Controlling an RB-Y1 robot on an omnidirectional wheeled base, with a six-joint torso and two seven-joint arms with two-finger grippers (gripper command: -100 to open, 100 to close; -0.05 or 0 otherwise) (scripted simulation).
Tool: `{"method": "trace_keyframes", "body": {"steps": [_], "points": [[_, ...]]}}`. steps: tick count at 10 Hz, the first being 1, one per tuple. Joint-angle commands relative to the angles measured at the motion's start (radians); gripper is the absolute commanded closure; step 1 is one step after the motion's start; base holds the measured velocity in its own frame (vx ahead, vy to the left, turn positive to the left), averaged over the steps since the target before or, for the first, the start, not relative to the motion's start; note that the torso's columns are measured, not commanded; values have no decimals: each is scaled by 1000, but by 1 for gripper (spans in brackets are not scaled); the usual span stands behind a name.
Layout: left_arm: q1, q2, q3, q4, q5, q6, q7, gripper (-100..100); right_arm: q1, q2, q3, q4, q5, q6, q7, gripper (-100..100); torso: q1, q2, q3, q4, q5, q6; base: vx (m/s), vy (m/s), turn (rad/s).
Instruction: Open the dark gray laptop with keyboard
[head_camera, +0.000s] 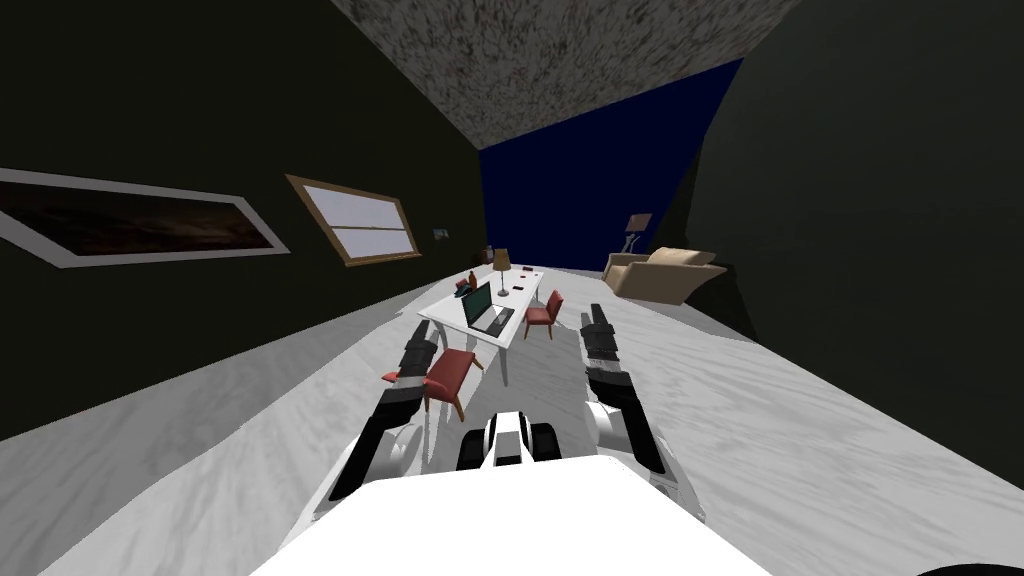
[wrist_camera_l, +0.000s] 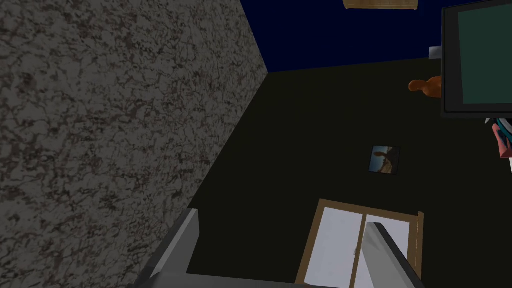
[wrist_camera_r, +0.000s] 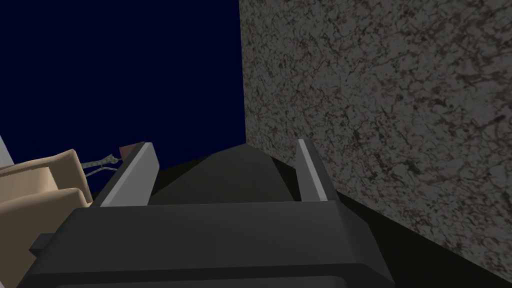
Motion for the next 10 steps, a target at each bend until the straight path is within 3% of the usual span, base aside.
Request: {"method": "trace_keyframes", "body": {"steps": [1, 10], "points": [[-26, 27, 6, 67, -14, -5, -6, -100, 0, 0, 0, 0, 0, 0, 0, 0, 0, 0, 0, 0, 0, 0, 50, 58, -117], [-117, 111, 24, 280, -61, -14, -27, -100, 0, 0, 0, 0, 0, 0, 0, 0, 0, 1, 0, 0, 0, 0, 49, 43, -130]]}}
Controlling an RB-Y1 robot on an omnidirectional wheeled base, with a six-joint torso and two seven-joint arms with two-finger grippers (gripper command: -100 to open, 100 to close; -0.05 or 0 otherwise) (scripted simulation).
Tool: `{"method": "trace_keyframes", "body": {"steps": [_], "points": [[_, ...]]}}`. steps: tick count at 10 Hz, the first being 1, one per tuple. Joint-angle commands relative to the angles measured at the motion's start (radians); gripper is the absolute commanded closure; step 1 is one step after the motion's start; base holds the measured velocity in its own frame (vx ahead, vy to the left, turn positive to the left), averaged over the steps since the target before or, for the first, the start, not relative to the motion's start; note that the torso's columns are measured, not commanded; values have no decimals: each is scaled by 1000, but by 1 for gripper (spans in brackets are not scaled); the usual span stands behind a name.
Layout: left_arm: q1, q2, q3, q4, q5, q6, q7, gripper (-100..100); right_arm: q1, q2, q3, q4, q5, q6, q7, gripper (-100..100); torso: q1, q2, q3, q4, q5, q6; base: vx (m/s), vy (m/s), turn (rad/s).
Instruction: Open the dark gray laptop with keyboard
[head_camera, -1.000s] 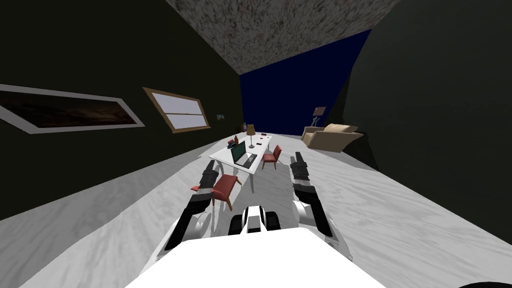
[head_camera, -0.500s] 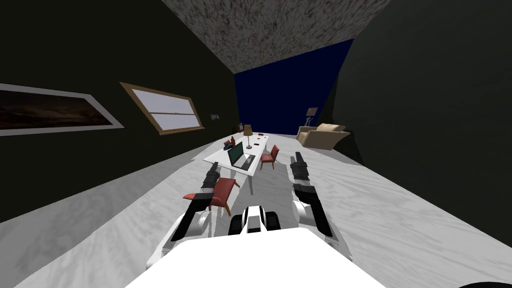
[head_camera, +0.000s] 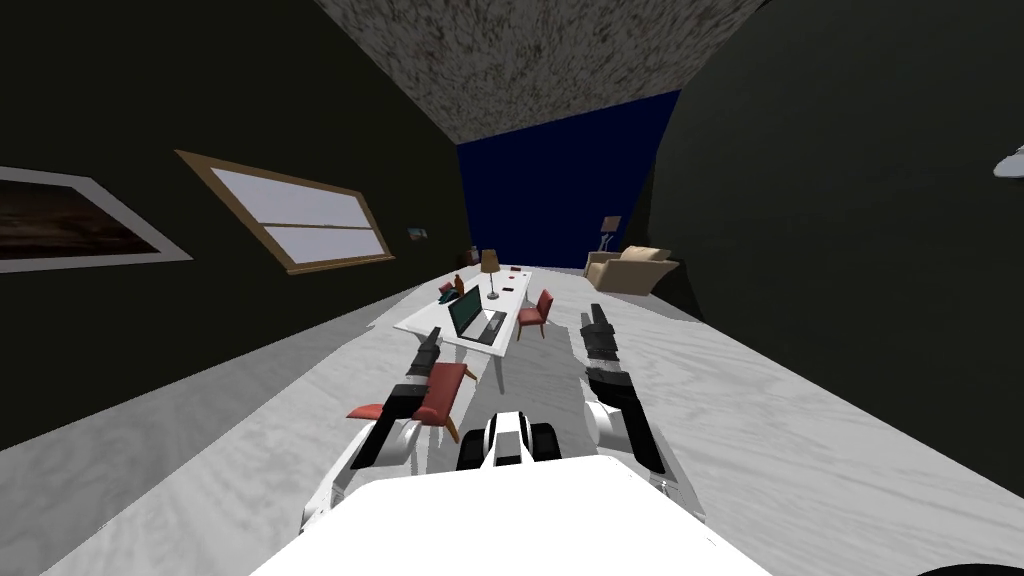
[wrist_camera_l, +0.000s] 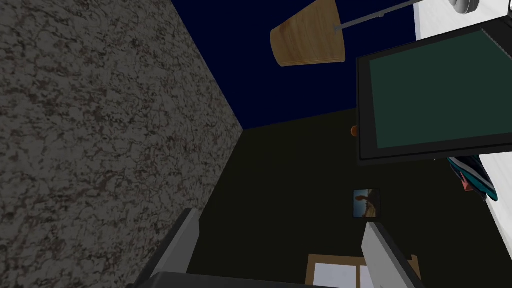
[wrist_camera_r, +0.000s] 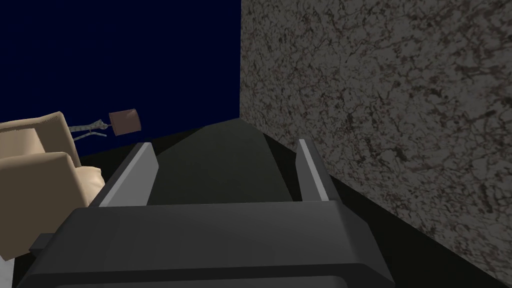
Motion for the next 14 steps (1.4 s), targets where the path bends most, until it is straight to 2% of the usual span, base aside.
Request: {"method": "trace_keyframes", "body": {"steps": [1, 9, 10, 14], "points": [[-24, 27, 4, 58, -14, -2, -7, -100, 0, 0, 0, 0, 0, 0, 0, 0, -1, 0, 0, 0, 0, 0, 45, 36, -143], [-110, 126, 21, 262, -58, -9, -27, -100, 0, 0, 0, 0, 0, 0, 0, 0, -1, -1, 0, 0, 0, 0, 42, 49, -131], [-110, 126, 21, 263, -58, -9, -27, -100, 0, 0, 0, 0, 0, 0, 0, 0, -1, 0, 0, 0, 0, 0, 27, 40, -67], [-156, 187, 30, 372, -81, -13, -37, -100, 0, 0, 0, 0, 0, 0, 0, 0, 1, -1, -1, 0, 0, 0, 34, 52, -133]]}}
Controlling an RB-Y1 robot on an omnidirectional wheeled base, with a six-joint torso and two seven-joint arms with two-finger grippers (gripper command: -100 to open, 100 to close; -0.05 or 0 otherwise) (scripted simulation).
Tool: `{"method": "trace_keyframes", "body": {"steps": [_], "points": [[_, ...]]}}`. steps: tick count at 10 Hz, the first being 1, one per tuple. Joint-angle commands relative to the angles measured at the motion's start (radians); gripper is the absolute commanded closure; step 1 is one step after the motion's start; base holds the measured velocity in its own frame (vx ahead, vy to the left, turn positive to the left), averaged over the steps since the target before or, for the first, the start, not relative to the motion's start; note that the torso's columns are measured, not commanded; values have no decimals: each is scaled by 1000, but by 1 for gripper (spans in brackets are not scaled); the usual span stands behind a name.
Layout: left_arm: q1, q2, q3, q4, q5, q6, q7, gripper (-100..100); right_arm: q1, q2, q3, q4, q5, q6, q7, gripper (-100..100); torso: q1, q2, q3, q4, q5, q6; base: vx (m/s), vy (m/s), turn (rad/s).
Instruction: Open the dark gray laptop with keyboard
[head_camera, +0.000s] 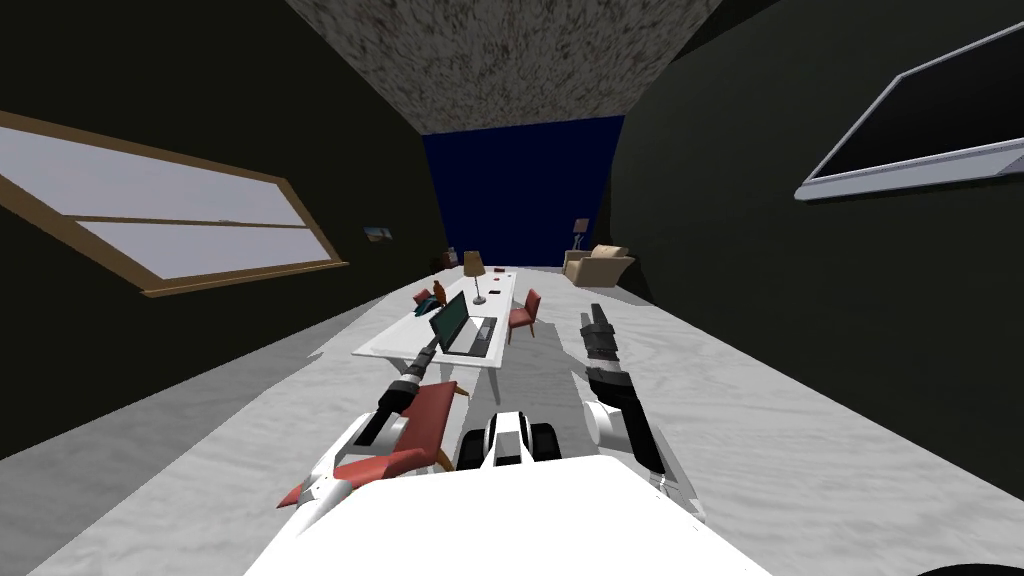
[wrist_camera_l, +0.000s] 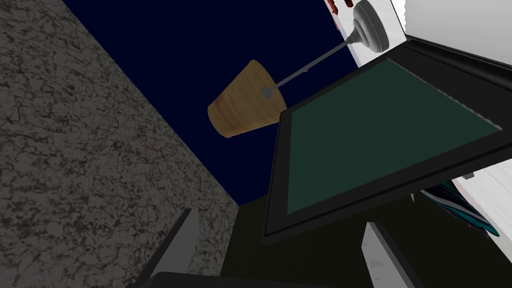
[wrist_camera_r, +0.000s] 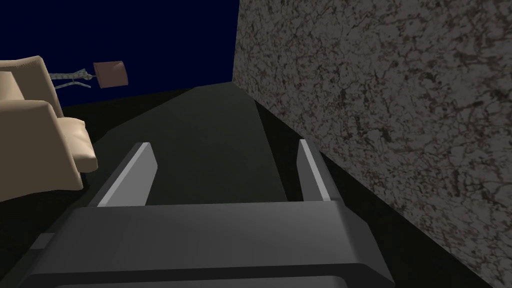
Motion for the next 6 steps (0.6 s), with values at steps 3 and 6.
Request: {"method": "trace_keyframes", "body": {"steps": [3, 6], "points": [[-48, 74, 10, 117, -25, -4, -11, -100, 0, 0, 0, 0, 0, 0, 0, 0, -2, 0, 0, 0, 0, 0, 40, 54, -130], [-71, 102, 14, 172, -37, -6, -16, -100, 0, 0, 0, 0, 0, 0, 0, 0, -2, 1, 1, 0, 0, 0, 26, 42, -101]]}}
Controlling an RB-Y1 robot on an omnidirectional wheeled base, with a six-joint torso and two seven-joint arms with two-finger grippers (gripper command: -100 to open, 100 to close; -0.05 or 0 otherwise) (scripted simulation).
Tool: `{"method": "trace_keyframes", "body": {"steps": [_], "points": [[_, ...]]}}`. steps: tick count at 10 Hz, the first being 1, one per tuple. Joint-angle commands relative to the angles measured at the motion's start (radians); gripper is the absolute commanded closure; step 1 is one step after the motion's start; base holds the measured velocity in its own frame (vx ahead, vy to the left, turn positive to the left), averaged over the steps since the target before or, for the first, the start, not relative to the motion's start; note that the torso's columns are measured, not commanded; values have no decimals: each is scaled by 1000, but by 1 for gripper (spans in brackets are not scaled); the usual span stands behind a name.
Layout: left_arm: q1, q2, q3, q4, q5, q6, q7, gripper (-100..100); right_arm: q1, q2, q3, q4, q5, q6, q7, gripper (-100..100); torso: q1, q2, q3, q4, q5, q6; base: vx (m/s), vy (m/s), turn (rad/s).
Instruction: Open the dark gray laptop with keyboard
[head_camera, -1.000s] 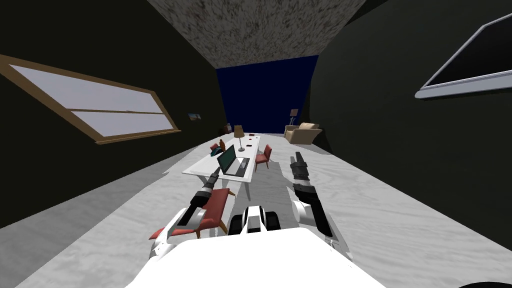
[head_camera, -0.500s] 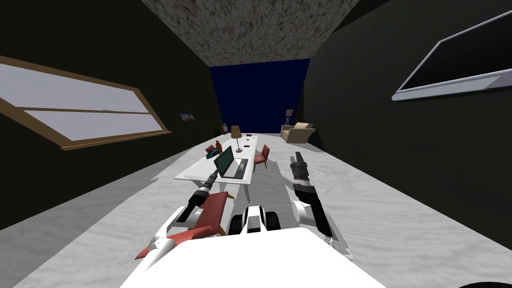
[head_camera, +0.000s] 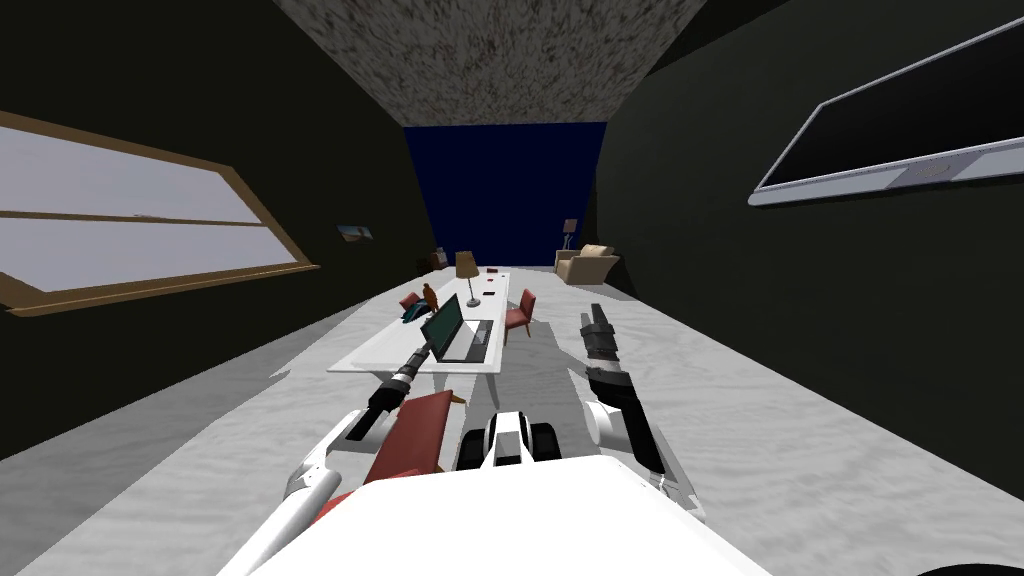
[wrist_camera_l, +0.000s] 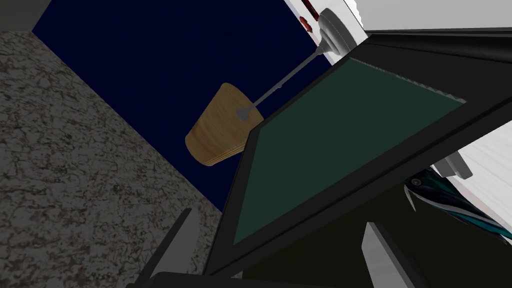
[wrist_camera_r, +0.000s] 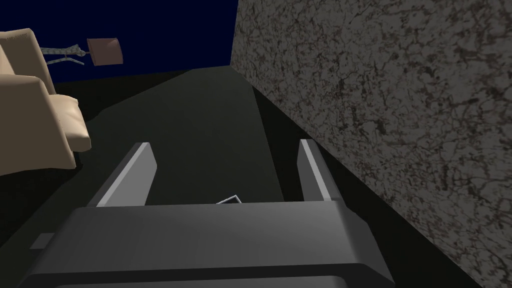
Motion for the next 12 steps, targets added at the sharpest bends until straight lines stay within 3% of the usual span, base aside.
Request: {"method": "trace_keyframes", "body": {"steps": [1, 2, 3, 5, 6, 8, 9, 11, 12], "points": [[-23, 19, 4, 52, -11, -1, -6, -100, 0, 0, 0, 0, 0, 0, 0, 0, 0, 0, 0, 0, 0, 0, 19, 37, -95], [-18, 15, 3, 39, -8, -1, -3, -100, 0, 0, 0, 0, 0, 0, 0, 0, 0, 0, 0, 0, 0, 0, 9, 18, -21], [-64, 37, -13, 91, 7, -40, 6, -100, 0, 0, 0, 0, 0, 0, 0, 0, -1, 0, 0, 0, 0, 0, -17, -27, -50], [-64, 37, -13, 128, 7, -40, 6, -100, 0, 0, 0, 0, 0, 0, 0, 0, -2, 0, 0, 0, -1, 0, -13, -34, -15], [-109, 57, -30, 165, 23, -80, 16, -100, 0, 0, 0, 0, 0, 0, 0, 0, 0, 0, 0, 0, 0, 0, -25, -42, -28], [-109, 57, -30, 215, 23, -80, 16, -100, 0, 0, 0, 0, 0, 0, 0, 0, 0, -1, 0, 0, 0, 0, -17, -31, -23], [-154, 78, -46, 253, 39, -120, 27, -100, 0, 0, 0, 0, 0, 0, 0, 0, 1, -1, -1, 0, 0, 0, -21, -43, -43], [-154, 78, -46, 301, 39, -120, 27, -100, 0, 0, 0, 0, 0, 0, 0, 0, 0, -1, 0, 0, 0, 1, -15, -27, -17], [-200, 99, -62, 344, 56, -160, 37, -100, 0, 0, 0, 0, 0, 0, 0, 0, 1, -1, -1, 0, 0, 0, -18, -33, -37]]}}
